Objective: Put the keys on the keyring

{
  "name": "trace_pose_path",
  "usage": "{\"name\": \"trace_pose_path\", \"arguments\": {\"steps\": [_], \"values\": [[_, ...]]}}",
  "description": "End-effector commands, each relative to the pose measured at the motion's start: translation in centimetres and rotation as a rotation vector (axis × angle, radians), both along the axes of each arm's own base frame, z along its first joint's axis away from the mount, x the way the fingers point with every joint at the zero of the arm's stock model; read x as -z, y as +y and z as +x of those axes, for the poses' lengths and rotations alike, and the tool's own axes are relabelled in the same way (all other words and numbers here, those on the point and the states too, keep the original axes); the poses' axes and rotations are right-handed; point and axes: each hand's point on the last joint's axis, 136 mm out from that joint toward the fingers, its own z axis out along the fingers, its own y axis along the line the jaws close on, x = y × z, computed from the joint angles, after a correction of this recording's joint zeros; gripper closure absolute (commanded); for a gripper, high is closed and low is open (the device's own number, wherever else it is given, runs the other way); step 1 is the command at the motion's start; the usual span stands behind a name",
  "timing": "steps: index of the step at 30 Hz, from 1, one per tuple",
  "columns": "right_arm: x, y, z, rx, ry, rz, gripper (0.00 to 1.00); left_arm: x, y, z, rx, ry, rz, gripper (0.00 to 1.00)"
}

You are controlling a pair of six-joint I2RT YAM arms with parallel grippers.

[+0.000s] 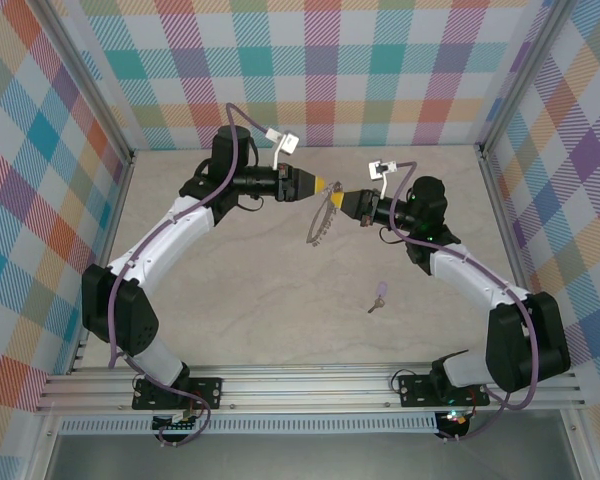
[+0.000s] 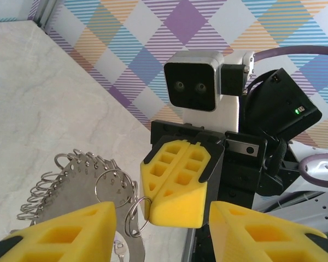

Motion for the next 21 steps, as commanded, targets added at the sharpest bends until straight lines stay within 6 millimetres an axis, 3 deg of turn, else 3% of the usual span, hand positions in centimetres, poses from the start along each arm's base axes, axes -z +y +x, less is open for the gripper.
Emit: {"name": "trace_pose_path", "arguments": {"steps": [1,9,21], "values": [[-3.2,0.1,-1.1,-0.029,-0.116,0.022,1.0,-0.4,0.3,-0.2,0.026,-0.012,-0.002,0.52],[-3.5,0.1,-0.9,-0.023,-0.116,0.028,1.0,0.2,0.1,-0.6,0.059,0.01,-0.007,0.59],[-3.7,0.1,-0.7,-0.021,-0.104,0.039,1.0,1.5,0.0,-0.5,0.06,0.039,0.006,0.58]]}}
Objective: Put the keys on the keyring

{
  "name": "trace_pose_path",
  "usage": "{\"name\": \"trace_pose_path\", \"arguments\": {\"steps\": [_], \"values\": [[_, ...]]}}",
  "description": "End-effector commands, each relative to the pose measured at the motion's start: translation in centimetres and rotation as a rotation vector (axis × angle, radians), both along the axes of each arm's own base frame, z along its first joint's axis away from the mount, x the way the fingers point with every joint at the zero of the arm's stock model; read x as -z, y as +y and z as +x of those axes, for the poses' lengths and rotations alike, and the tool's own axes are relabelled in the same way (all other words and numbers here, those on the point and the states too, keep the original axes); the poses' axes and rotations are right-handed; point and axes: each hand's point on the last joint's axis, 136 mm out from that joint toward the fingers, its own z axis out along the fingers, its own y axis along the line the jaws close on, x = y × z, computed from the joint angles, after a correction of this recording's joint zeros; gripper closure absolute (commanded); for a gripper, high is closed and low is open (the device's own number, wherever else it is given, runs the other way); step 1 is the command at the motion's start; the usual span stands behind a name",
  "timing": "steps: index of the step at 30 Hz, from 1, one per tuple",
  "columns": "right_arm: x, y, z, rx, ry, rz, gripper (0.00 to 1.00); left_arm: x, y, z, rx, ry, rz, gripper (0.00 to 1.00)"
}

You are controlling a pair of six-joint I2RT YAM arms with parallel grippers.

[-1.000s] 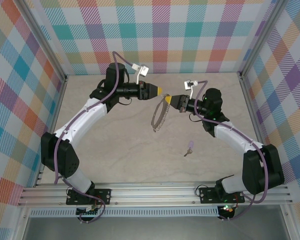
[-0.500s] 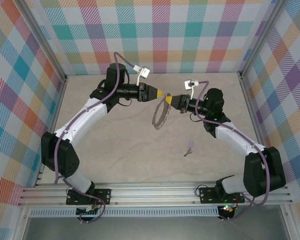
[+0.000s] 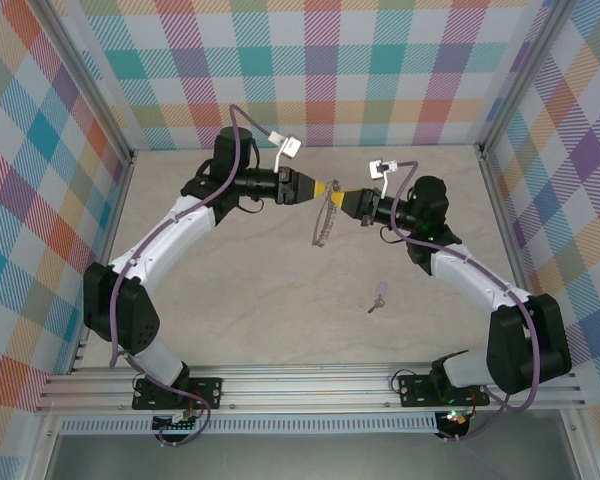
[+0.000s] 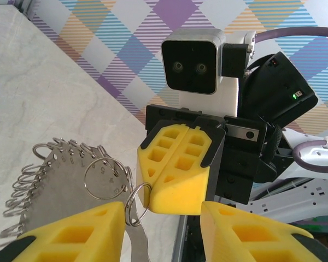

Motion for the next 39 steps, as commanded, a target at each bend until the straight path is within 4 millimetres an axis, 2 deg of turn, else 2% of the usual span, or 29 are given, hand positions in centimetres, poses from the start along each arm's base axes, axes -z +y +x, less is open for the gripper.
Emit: {"name": "trace_pose_path", "arguments": {"steps": [1,14,26,35,39], "values": [[-3.3,0.1,-0.5,-0.017,-0.096,0.035,1.0,1.0,0.2,0.3,0.008,0.018,0.008,0.58],[-3.0,0.2,-0.2,-0.016,-0.084,0.038,1.0,1.7,-0.6,0.2,0.029,0.033,0.013,0.58],[-2.7,0.2,-0.1,-0.013,-0.076,0.038,1.0,1.7,-1.4,-0.2,0.054,0.033,0.007,0.71],[-2.5,0.2,0.0,-0.007,-0.072,0.037,1.0,1.0,-2.0,-0.9,0.085,0.022,-0.008,0.72],[-2.4,0.2,0.1,-0.001,-0.069,0.035,1.0,1.0,-2.1,-1.2,0.093,0.022,-0.006,0.76]]}}
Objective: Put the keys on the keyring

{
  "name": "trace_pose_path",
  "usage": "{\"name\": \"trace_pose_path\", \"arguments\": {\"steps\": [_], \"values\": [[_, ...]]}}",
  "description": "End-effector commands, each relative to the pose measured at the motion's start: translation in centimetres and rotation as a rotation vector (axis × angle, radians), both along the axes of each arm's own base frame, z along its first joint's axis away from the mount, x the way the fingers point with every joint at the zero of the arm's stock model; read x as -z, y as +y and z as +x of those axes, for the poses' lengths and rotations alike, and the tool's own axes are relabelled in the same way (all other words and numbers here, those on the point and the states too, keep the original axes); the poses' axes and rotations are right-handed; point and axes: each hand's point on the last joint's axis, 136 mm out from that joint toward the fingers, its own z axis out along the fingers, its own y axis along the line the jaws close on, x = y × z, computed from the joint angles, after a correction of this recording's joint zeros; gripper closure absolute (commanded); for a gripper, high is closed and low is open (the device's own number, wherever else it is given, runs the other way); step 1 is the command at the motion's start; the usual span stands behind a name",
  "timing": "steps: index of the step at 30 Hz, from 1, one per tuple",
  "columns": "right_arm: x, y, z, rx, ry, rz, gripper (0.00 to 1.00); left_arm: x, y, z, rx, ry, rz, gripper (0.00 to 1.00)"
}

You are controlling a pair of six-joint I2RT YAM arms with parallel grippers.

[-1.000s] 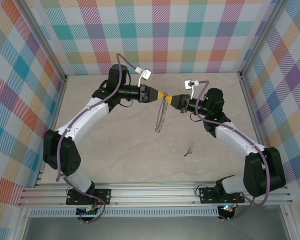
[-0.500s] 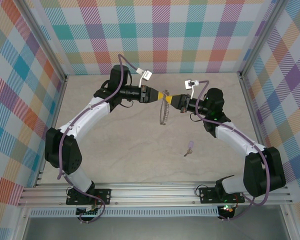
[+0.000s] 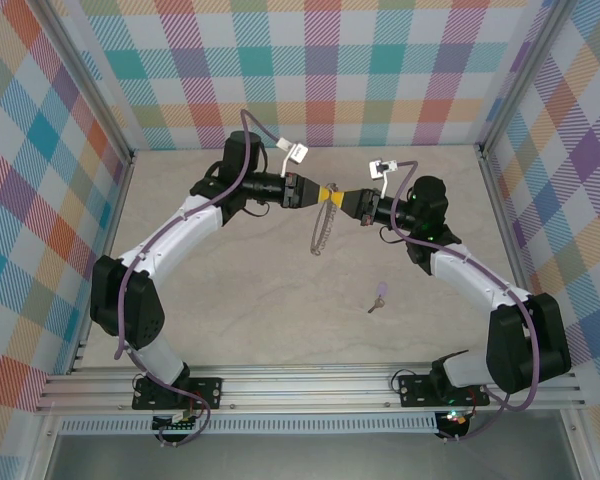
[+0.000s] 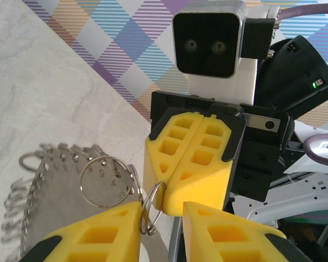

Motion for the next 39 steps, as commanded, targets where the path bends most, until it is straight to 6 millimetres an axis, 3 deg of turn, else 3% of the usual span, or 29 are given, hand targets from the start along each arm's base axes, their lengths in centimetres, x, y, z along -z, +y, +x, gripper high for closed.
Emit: {"name": "trace_pose_path", "arguments": {"steps": [1,5,9,12,16,25,29,39], "values": [[-2.5,0.1,0.0,-0.001,-0.089,0.029,1.0,-0.9,-0.6,-0.7,0.043,-0.021,-0.021,0.78],[-2.4,0.1,0.0,0.004,-0.086,0.026,1.0,-0.7,-0.5,-0.7,0.04,-0.022,-0.012,0.85],[-1.8,-0.3,0.5,0.037,-0.042,0.007,1.0,-0.3,-0.3,-0.6,0.025,-0.035,0.012,1.0],[-1.4,-1.6,1.1,0.103,0.016,-0.009,0.69,-0.1,0.0,-0.5,0.006,-0.067,0.051,1.0],[-0.8,-3.6,1.7,0.202,0.114,-0.047,0.35,0.4,0.8,-0.3,-0.022,-0.101,0.116,1.0],[1.1,-7.3,2.5,0.446,0.288,-0.221,0.04,2.6,2.0,3.3,-0.185,-0.218,0.266,1.0],[1.5,-8.9,2.4,0.532,0.266,-0.273,0.0,2.4,2.0,4.5,-0.239,-0.29,0.235,1.0],[-0.7,-6.2,1.5,0.343,0.129,-0.226,0.06,0.2,1.3,4.0,-0.182,-0.345,0.179,1.0]]}}
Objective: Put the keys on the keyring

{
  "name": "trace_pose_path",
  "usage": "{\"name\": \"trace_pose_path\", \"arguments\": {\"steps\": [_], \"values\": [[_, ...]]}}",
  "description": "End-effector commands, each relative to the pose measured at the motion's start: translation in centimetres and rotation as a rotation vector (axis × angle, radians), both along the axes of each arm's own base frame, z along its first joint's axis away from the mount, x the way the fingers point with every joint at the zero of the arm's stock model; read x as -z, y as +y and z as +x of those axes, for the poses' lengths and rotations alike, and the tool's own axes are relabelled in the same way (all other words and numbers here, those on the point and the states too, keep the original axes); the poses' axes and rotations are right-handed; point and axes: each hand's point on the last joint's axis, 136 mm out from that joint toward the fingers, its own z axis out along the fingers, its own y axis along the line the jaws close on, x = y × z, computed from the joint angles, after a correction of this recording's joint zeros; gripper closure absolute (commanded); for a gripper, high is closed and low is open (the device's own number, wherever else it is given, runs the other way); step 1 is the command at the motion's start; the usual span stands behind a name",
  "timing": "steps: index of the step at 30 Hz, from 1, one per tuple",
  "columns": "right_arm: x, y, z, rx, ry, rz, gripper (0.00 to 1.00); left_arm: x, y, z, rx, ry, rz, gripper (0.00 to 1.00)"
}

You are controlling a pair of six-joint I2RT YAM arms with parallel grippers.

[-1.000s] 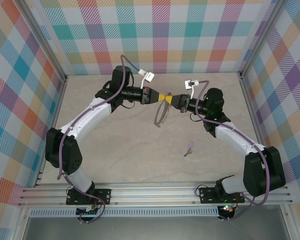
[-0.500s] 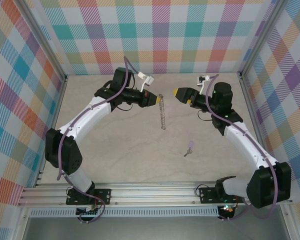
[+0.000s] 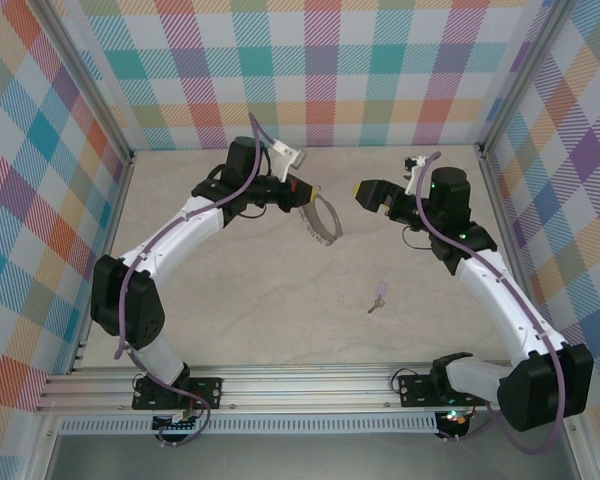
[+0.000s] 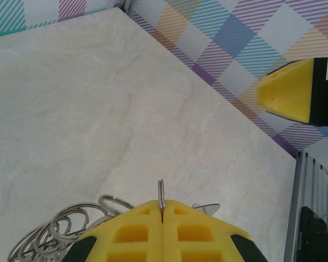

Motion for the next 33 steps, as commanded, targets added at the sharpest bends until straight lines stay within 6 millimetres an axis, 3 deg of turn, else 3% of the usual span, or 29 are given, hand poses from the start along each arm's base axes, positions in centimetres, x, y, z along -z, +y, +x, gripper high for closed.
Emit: {"name": "trace_pose_path", "arguments": {"steps": [1,8,13,19,33], "values": [[-1.6,1.0,-0.1,-0.078,-0.083,0.002,0.06,-4.0,-1.2,-0.9,0.1,-0.106,-0.05,1.0],[-1.7,2.8,-0.6,-0.224,-0.129,0.03,0.19,-5.2,-1.8,-4.9,0.35,-0.071,-0.06,1.0],[-3.0,3.5,-1.5,-0.292,-0.196,0.058,0.37,-7.1,-1.5,-7.3,0.468,-0.095,-0.103,1.0],[-4.4,4.6,-2.5,-0.408,-0.269,0.118,0.56,-7.8,-1.0,-8.9,0.52,-0.063,-0.128,1.0],[-5.3,6.5,-4.2,-0.597,-0.31,0.179,0.56,-8.1,-0.9,-10.2,0.563,-0.029,-0.158,1.0]]}}
